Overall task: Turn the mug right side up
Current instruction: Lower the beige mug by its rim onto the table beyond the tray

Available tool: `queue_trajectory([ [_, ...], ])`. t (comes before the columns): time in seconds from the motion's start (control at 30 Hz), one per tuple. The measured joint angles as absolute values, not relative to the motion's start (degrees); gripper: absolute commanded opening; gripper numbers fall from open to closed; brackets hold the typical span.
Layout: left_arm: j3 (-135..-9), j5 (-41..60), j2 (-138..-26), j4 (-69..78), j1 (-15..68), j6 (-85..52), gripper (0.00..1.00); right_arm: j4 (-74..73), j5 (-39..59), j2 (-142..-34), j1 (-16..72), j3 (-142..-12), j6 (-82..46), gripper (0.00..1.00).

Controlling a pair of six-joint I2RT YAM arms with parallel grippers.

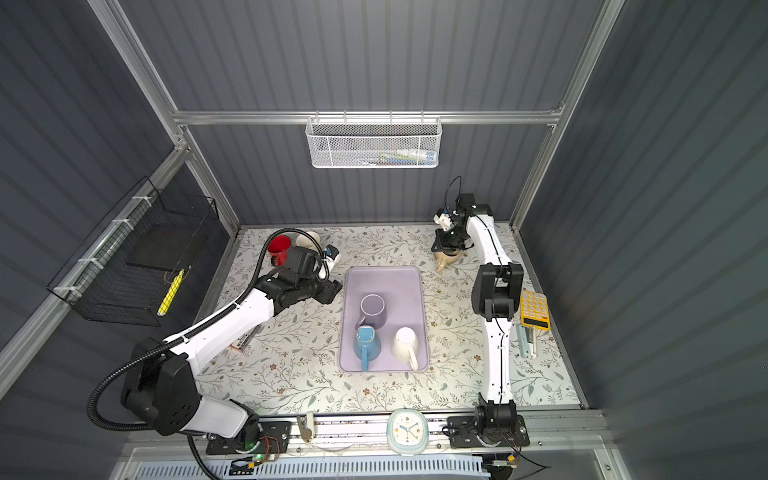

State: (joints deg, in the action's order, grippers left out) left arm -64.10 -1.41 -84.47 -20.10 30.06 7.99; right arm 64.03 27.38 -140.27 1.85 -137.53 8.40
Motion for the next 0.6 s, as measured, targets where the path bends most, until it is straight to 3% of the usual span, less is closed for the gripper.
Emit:
queue_trajectory([
  [0.6, -63.07, -1.39, -84.47, -19.55, 30.3, 8.43, 0.65, 63.51, 26.72, -145.95, 1.85, -142.1, 10.52, 0.0],
])
